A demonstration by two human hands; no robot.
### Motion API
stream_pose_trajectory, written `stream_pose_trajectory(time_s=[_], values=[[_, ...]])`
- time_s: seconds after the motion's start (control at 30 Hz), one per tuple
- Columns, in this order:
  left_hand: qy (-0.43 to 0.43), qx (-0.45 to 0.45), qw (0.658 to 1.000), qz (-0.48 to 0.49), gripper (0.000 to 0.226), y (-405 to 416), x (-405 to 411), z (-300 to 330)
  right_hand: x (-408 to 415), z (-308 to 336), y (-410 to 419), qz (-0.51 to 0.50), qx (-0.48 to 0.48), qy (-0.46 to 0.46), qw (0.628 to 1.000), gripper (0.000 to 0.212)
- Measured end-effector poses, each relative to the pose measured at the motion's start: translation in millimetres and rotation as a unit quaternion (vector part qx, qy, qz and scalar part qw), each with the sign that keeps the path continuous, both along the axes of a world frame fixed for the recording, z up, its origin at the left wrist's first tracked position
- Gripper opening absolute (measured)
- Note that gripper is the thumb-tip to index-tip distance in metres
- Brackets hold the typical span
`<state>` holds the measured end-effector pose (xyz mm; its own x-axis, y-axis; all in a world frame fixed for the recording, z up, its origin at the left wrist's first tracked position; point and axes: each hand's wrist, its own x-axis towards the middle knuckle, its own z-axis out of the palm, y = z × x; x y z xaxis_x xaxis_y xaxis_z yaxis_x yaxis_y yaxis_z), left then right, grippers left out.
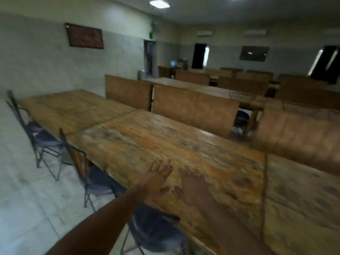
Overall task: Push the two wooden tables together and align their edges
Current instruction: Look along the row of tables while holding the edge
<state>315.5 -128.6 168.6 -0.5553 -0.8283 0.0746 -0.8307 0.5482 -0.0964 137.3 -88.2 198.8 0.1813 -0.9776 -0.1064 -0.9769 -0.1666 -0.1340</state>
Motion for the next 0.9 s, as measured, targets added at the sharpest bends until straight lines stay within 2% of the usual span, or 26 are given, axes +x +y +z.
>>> stream_pose_trajectory(time_s=[0.17,0.43,0.63,0.77,0.9], values=[[0.02,-0.033,0.998,0.044,0.076,-29.0,153.5,24.8,154.2,25.0,-54.3,0.069,-0.033,0.019,0.997,0.075],[0.026,-0.019,0.985,0.169,0.077,-63.3,407.7,57.2,412.8,54.3,-128.9,0.168,-0.051,-0.023,0.984,0.072],[0.045,-0.033,0.975,0.215,0.08,-104.5,528.4,54.1,540.0,50.4,-195.6,0.204,-0.069,-0.031,0.976,0.067],[0.044,-0.024,0.972,0.231,0.083,-153.0,599.5,35.9,606.2,37.4,-261.8,0.209,-0.07,-0.038,0.975,0.063],[0.028,-0.004,0.969,0.244,0.082,-228.6,678.0,16.2,674.0,5.4,-358.3,0.19,-0.044,-0.043,0.98,0.067]])
